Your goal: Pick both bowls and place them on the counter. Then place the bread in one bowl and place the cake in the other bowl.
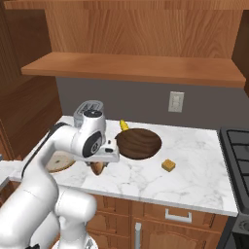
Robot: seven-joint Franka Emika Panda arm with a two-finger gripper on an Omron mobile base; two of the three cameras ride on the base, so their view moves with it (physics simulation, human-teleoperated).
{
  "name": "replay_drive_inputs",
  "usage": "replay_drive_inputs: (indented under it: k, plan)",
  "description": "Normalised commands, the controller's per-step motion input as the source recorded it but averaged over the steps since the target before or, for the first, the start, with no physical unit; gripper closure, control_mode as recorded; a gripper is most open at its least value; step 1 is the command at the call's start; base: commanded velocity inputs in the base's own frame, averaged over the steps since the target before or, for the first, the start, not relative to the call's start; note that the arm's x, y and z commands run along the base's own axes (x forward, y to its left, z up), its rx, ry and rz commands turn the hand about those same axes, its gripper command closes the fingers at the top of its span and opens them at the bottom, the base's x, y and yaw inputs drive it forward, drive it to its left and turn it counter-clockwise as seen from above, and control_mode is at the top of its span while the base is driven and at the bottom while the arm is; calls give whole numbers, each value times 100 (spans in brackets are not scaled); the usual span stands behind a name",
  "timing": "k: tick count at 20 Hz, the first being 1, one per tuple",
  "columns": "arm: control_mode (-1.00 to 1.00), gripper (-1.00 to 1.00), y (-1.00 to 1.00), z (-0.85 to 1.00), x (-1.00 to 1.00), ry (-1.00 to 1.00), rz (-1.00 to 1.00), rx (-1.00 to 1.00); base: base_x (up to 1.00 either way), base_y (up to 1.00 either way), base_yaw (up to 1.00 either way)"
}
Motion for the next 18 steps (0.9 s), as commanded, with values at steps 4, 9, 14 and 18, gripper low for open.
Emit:
replay_drive_inputs:
  k: [4, 9, 14, 18]
  plan:
    - [-100, 100, 37, 57, -19, 0, 17, 5, 0, 0, 0]
    - [-100, 100, 40, 54, -11, 0, 18, 5, 0, 0, 0]
    - [-100, 100, 39, 53, -9, 0, 19, 3, 0, 0, 0]
    - [-100, 100, 57, 18, -4, -4, 16, 6, 0, 0, 0]
